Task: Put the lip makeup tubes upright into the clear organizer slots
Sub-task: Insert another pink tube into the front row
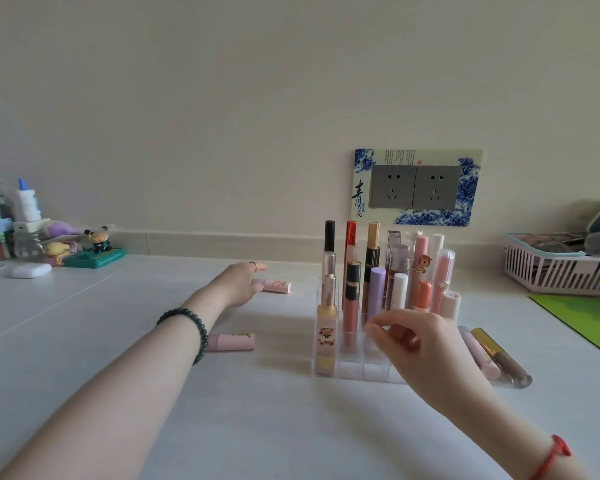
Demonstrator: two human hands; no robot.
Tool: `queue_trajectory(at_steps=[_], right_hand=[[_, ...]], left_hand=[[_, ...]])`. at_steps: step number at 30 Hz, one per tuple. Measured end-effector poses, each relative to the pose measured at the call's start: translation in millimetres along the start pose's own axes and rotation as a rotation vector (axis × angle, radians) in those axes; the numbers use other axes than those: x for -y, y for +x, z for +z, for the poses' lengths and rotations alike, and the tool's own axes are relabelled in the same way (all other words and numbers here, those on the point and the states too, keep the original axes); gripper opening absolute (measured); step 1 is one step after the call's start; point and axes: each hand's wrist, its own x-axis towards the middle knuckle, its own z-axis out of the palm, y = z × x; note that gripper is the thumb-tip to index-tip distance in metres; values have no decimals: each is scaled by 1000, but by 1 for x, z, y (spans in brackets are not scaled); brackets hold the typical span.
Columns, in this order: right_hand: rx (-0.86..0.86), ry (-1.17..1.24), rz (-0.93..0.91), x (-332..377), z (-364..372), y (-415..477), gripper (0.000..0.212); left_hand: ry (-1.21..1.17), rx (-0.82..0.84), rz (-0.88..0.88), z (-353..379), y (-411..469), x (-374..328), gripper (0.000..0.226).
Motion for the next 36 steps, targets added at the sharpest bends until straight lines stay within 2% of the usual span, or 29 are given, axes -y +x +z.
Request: queue_trajectory(at_steps=[5, 12, 15, 18, 20, 23, 26, 28, 31, 36], right_hand=[[-1, 13, -36, 1, 0, 0, 19], [4, -14, -37, 1, 1, 2, 17], [16, -32, -24, 1, 2, 3, 10], [13, -36, -15, 1, 3, 4, 9], [8, -33, -18, 0, 3, 4, 9], [4, 4, -17, 1, 1, 4, 11], [-12, 87, -25, 5, -1, 3, 15], [-25, 153, -37, 9, -3, 2, 17], [-10, 253, -39, 16, -5, -1, 21], [-12, 363, -53, 23, -6, -2, 22]], left_hand=[[131, 88, 37, 12, 29, 7, 47], [90, 29, 95, 16, 32, 12, 29], [-106, -25, 141, 11, 18, 11, 23], [-253, -174, 203, -1, -6, 1, 13], [-441, -243, 229, -11, -26, -10, 7], [-747, -288, 273, -24, -58, -33, 21], [-1027, -257, 304, -32, -86, -55, 30], [-1147, -232, 332, -32, -101, -66, 28], [-1235, -204, 370, -26, -119, -82, 30], [-1296, -139, 428, -15, -134, -106, 23]])
